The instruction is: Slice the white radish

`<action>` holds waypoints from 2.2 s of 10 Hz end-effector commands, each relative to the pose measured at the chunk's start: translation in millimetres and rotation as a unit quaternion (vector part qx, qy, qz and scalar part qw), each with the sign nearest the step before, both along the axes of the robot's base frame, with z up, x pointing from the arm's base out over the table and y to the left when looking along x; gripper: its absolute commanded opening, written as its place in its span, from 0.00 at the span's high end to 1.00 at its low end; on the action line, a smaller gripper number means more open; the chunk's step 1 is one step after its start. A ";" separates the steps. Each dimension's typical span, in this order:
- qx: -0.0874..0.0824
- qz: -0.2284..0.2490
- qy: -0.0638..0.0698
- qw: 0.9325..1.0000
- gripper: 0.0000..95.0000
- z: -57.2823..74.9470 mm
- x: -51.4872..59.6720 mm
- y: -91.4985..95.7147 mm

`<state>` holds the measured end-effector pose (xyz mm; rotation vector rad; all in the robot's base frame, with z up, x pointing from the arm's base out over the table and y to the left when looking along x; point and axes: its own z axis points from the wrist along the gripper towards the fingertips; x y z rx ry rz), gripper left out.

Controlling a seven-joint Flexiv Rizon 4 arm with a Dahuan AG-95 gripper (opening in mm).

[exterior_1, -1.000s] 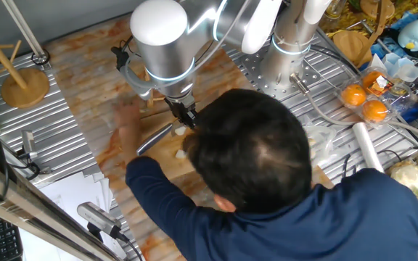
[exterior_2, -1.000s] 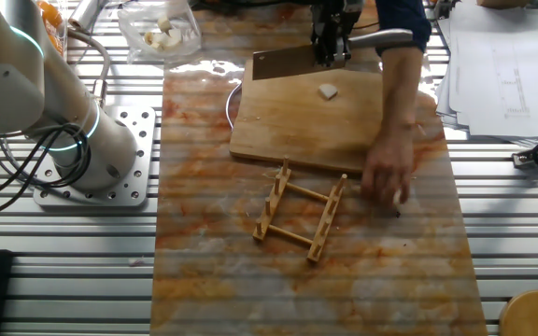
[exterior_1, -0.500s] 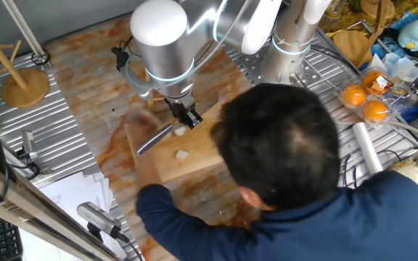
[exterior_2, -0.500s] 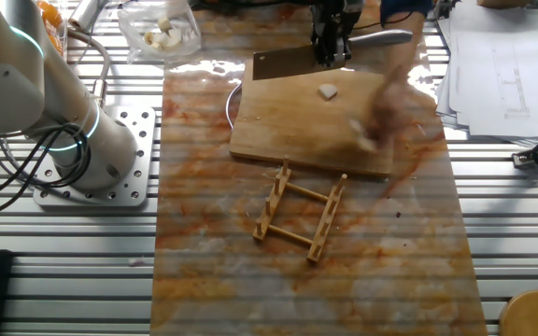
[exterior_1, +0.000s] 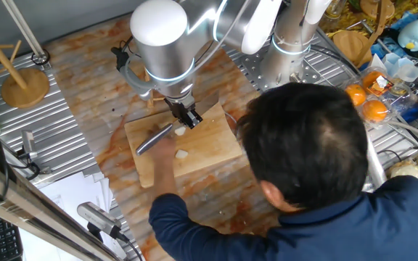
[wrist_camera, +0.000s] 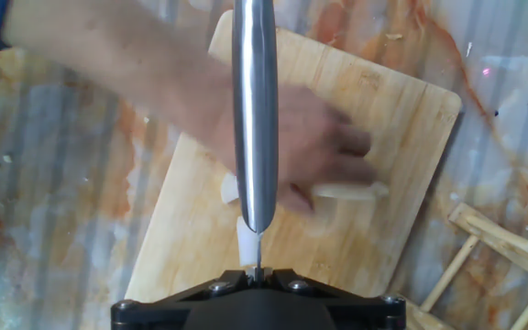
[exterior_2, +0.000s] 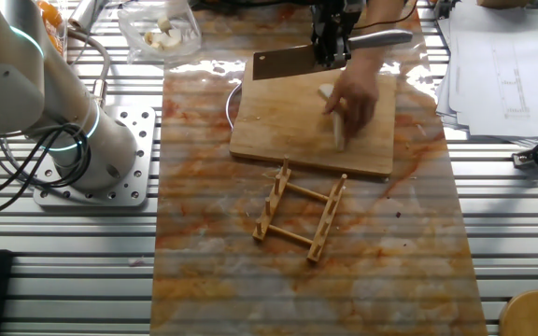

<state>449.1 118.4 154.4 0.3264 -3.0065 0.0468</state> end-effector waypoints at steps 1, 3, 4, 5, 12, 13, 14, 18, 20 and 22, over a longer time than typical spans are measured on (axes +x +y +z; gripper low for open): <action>0.000 0.001 0.002 1.000 1.00 0.2 0.0 0.1; 0.000 0.001 0.002 1.000 1.00 0.2 0.0 0.1; 0.000 0.002 0.002 1.000 1.00 0.2 0.0 0.1; 0.000 0.002 0.001 1.000 1.00 0.2 0.0 0.1; 0.001 0.002 0.001 1.000 1.00 0.2 0.0 0.1; 0.001 0.002 0.001 1.000 1.00 0.2 0.0 0.1; 0.001 0.000 0.001 1.000 1.00 0.2 0.0 0.1; -0.002 -0.020 0.000 1.000 1.00 0.2 0.0 0.1; -0.002 -0.025 0.000 1.000 1.00 0.2 0.1 0.1; -0.002 -0.029 0.000 1.000 1.00 -0.1 0.2 0.1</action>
